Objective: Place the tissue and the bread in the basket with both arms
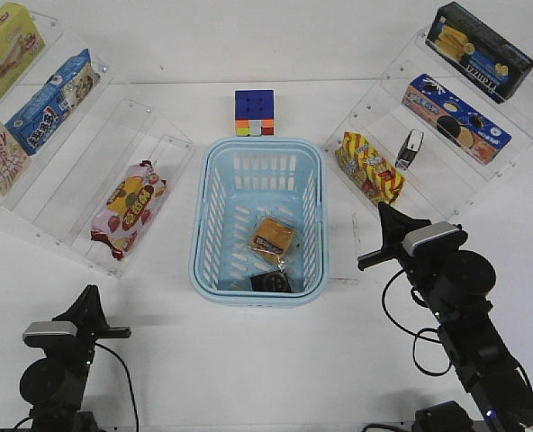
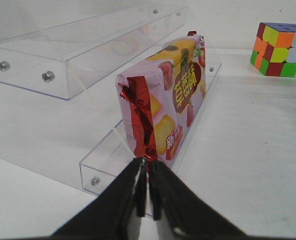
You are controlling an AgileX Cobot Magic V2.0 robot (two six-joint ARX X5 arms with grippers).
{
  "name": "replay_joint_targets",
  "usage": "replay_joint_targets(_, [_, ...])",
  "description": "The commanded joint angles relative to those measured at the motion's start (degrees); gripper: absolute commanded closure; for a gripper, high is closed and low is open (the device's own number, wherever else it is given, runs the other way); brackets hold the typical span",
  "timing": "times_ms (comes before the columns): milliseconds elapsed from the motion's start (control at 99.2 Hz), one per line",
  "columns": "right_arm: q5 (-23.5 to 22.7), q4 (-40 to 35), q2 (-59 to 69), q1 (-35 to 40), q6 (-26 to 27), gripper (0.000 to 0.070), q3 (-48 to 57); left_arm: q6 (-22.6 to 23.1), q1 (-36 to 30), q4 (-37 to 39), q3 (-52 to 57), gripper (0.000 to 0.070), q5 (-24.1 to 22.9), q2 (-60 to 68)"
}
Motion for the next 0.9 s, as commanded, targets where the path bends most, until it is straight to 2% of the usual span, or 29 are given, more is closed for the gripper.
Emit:
replay_joint_targets(0, [0.00, 0.76, 0.33, 0.13, 0.76, 0.0700, 0.68, 0.59, 0.02, 1.03, -1.16, 0.0699, -0.26, -0.07])
replay_joint_targets(726, [0.07, 0.70, 0.33, 0.11, 0.66, 0.0700, 0.68, 0.57, 0.02, 1.03, -1.16, 0.0699, -0.26, -0.07])
replay_joint_targets(827, [0.44, -0.07, 0.31, 0.11, -3.32, 0.0700, 0.59, 0.57, 0.04, 1.03, -1.16, 0.0699, -0.26, -0.07])
replay_joint_targets(887, [2.14, -0.74, -1.11, 0.11, -6.67, 0.0700, -0.55, 0.57, 0.04, 1.01, -1.16, 0.0699, -0.26, -0.07])
